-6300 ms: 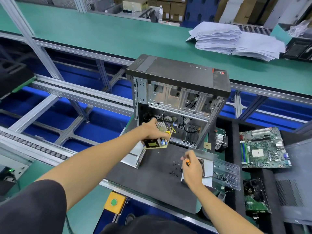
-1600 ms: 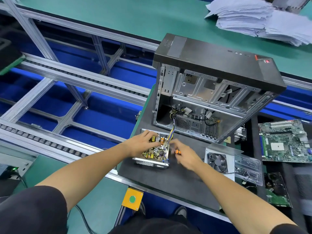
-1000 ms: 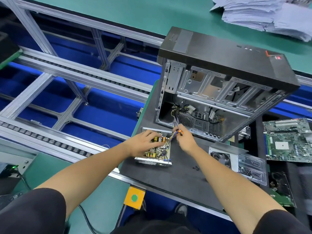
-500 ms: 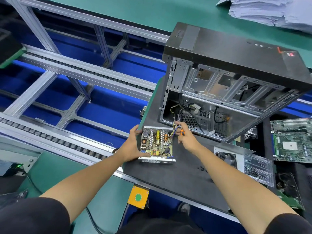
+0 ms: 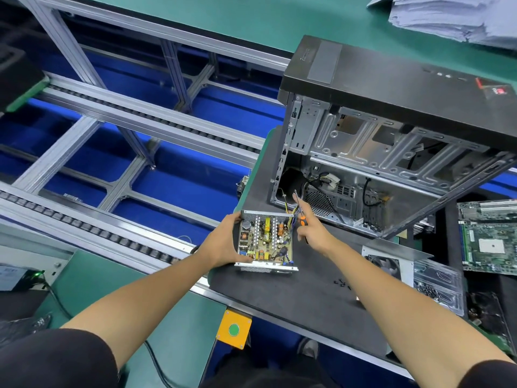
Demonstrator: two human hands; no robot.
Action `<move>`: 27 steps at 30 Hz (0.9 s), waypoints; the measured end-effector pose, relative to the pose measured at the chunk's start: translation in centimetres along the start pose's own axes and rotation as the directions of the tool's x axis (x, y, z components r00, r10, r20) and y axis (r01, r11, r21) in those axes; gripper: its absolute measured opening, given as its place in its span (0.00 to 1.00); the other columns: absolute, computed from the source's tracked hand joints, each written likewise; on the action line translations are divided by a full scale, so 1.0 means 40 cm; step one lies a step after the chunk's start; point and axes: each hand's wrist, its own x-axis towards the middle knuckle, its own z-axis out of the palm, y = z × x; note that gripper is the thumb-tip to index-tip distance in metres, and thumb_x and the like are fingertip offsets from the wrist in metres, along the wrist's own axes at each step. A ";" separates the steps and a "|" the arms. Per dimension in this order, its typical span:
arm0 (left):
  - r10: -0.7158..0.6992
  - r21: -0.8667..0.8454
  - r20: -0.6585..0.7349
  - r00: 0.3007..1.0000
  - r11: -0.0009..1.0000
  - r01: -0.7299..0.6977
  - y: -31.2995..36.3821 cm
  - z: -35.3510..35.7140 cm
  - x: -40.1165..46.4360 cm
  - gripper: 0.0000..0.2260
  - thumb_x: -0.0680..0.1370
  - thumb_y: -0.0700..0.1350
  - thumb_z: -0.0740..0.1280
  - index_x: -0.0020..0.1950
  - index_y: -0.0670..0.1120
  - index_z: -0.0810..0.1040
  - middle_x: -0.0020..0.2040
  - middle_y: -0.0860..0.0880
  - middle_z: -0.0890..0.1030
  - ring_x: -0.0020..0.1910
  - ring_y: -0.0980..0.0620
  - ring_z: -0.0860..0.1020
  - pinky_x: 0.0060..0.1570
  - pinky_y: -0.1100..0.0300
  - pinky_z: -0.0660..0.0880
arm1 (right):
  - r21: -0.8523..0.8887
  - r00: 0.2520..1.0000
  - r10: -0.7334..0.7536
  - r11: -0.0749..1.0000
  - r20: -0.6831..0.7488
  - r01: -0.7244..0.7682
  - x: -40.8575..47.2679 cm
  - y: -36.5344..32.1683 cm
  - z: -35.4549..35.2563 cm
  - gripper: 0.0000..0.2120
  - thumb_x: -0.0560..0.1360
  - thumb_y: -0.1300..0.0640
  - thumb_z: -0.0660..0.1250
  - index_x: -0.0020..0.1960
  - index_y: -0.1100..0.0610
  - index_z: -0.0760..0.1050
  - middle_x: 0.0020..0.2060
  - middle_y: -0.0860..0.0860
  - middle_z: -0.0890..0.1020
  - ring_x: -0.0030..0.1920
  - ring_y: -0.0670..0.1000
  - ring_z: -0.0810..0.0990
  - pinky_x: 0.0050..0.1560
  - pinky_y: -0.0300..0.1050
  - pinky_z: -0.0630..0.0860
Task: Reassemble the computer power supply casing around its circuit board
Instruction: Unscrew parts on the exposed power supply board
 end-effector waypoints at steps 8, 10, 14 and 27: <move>0.042 0.005 0.063 0.997 0.999 -0.043 -0.012 -0.016 0.000 0.56 0.58 0.61 0.84 0.77 0.56 0.55 0.73 0.56 0.67 0.70 0.54 0.71 0.71 0.52 0.71 | -0.083 0.997 0.079 0.994 0.019 -0.077 0.022 0.008 0.021 0.46 0.76 0.74 0.58 0.79 0.35 0.49 0.79 0.48 0.56 0.43 0.50 0.73 0.48 0.51 0.74; 0.066 0.001 0.127 0.990 0.998 -0.067 -0.018 -0.038 0.011 0.56 0.58 0.60 0.85 0.77 0.54 0.56 0.73 0.56 0.66 0.71 0.55 0.69 0.72 0.53 0.70 | -0.112 0.996 0.084 0.990 0.004 -0.083 0.023 0.011 0.016 0.44 0.76 0.73 0.58 0.79 0.35 0.50 0.72 0.50 0.64 0.42 0.54 0.70 0.49 0.53 0.74; 0.083 -0.001 0.210 0.974 0.996 -0.084 -0.028 -0.076 0.036 0.54 0.57 0.62 0.85 0.76 0.56 0.60 0.72 0.62 0.69 0.71 0.61 0.69 0.72 0.56 0.70 | -0.106 0.997 0.074 0.992 0.005 -0.073 0.023 0.015 0.007 0.43 0.75 0.73 0.57 0.78 0.37 0.55 0.60 0.55 0.72 0.37 0.49 0.70 0.42 0.43 0.74; 0.117 0.215 0.137 0.984 0.966 -0.145 0.033 -0.022 0.089 0.54 0.50 0.77 0.76 0.71 0.59 0.65 0.68 0.60 0.76 0.66 0.58 0.76 0.65 0.53 0.76 | -0.115 0.997 0.058 0.991 -0.053 -0.063 -0.015 0.065 -0.060 0.43 0.73 0.72 0.58 0.76 0.35 0.59 0.62 0.49 0.75 0.36 0.50 0.68 0.42 0.53 0.70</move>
